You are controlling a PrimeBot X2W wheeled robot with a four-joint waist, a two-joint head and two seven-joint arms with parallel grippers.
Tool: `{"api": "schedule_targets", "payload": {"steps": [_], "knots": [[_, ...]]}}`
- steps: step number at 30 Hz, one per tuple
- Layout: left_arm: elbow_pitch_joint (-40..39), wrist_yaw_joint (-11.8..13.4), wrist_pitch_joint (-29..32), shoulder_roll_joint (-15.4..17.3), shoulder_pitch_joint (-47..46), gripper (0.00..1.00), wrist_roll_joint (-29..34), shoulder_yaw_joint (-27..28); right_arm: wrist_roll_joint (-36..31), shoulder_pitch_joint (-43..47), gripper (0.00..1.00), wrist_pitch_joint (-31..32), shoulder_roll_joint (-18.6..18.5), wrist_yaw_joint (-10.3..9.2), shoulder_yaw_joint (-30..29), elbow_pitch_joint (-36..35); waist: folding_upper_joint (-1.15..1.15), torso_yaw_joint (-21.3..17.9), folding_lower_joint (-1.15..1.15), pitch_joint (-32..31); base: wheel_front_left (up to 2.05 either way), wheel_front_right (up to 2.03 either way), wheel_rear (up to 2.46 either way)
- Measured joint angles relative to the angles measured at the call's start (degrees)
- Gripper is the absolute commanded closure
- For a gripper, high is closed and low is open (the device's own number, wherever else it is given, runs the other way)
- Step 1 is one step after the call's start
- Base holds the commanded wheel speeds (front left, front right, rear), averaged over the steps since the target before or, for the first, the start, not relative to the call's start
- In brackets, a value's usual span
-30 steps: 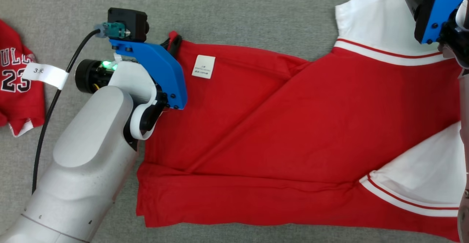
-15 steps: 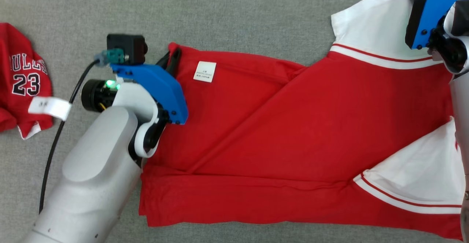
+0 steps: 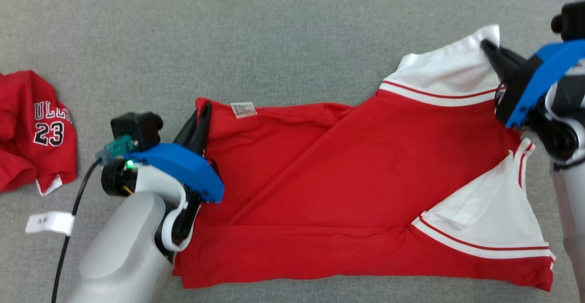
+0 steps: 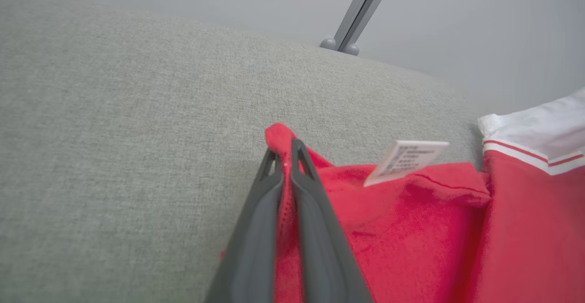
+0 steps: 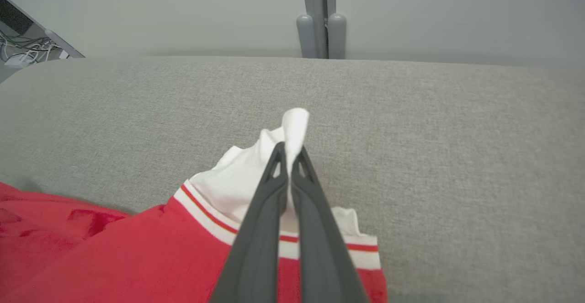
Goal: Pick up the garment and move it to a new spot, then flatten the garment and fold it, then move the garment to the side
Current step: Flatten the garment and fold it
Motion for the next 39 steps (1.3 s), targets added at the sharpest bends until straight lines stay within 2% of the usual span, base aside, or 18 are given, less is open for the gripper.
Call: {"api": "schedule_targets", "payload": {"steps": [8,14,20,33,39], "knots": [[-2.5,-1.0,-3.5,0.7,6.5,1.0,-1.6,0.6,7.0,13.0,1.0,4.2,1.1,0.0,-3.6,-13.0,0.0,-1.0,0.0,-3.8,0.0,0.0,0.0],[-2.9,-0.6,-4.2,0.8,9.6,1.0,-2.8,1.0,7.4,22.3,1.0,8.6,1.5,0.0,-7.4,-20.8,0.0,-0.8,0.0,-6.0,0.0,0.0,0.0],[-2.7,-0.6,-5.3,1.5,10.9,1.0,-2.9,1.2,6.8,30.1,1.0,12.9,3.6,0.0,-10.9,-27.9,0.0,-1.3,-0.01,-7.3,0.0,0.0,0.0],[-2.1,-2.9,-9.4,4.1,14.3,1.0,0.1,-0.9,5.3,40.2,1.0,18.4,8.3,0.0,-13.9,-35.1,0.0,-2.9,-0.01,-8.6,0.0,0.0,0.0],[-1.4,-2.1,-9.9,4.6,15.8,1.0,0.5,-1.0,3.9,43.9,1.0,21.3,9.4,0.0,-15.1,-37.2,0.0,-2.8,-0.01,-9.3,0.0,0.0,0.0]]}}
